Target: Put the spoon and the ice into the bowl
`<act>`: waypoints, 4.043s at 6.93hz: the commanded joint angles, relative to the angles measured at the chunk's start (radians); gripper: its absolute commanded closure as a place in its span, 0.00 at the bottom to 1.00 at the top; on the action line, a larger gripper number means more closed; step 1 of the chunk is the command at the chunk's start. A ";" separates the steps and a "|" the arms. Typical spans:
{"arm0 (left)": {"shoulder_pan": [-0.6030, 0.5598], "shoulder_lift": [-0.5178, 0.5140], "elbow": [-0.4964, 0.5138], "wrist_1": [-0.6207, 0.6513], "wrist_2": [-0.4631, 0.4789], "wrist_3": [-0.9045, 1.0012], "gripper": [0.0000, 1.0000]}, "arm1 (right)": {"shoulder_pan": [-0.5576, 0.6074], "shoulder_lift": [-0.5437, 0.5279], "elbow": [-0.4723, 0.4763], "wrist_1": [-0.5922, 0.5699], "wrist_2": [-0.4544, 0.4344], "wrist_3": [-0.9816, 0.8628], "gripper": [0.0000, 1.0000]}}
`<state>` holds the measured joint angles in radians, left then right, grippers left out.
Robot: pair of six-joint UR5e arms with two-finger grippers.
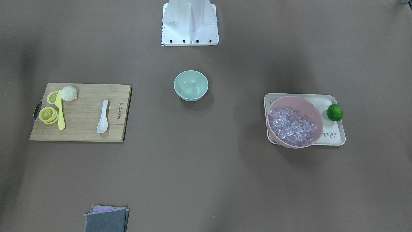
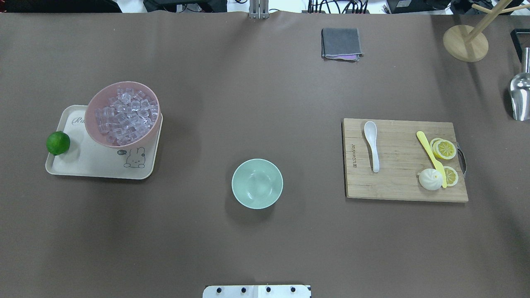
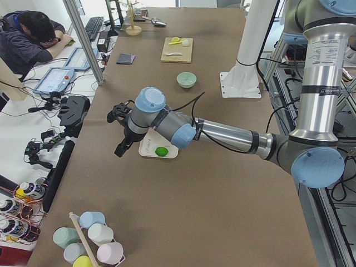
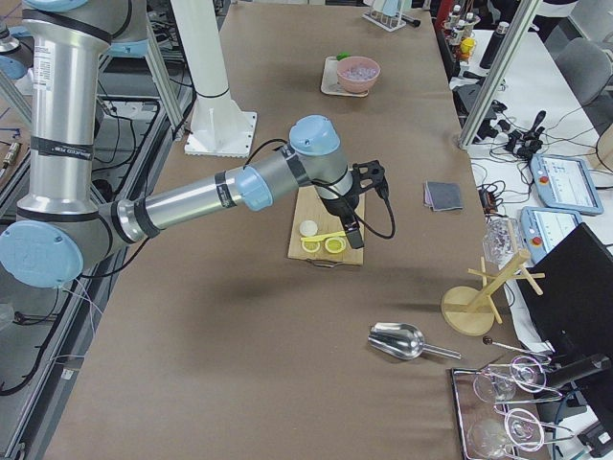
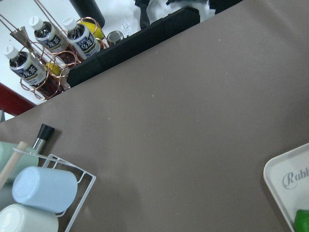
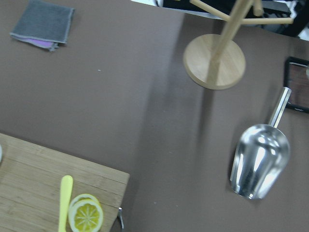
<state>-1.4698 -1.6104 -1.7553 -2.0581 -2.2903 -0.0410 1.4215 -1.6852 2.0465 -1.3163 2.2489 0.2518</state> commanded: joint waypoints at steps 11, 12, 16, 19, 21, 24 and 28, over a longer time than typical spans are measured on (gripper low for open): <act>0.700 -0.187 0.019 -0.142 0.436 -0.651 0.22 | -0.584 0.182 0.032 0.046 -0.362 0.670 0.00; 0.712 -0.189 0.028 -0.142 0.442 -0.672 0.27 | -0.584 0.182 0.032 0.046 -0.362 0.670 0.00; 0.714 -0.189 0.045 -0.142 0.465 -0.675 0.36 | -0.584 0.182 0.032 0.046 -0.364 0.670 0.00; 0.714 -0.189 0.056 -0.142 0.466 -0.675 0.38 | -0.584 0.182 0.032 0.046 -0.364 0.670 0.00; 0.714 -0.192 0.056 -0.142 0.465 -0.675 0.49 | -0.584 0.182 0.032 0.046 -0.364 0.670 0.00; 0.714 -0.191 0.048 -0.143 0.485 -0.675 0.99 | -0.584 0.182 0.032 0.048 -0.364 0.670 0.00; 0.714 -0.190 0.019 -0.142 0.474 -0.666 0.60 | -0.584 0.183 0.032 0.048 -0.364 0.670 0.00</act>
<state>-0.7567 -1.8002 -1.7285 -2.2024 -1.8116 -0.7130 0.8376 -1.5020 2.0785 -1.2686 1.8853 0.9219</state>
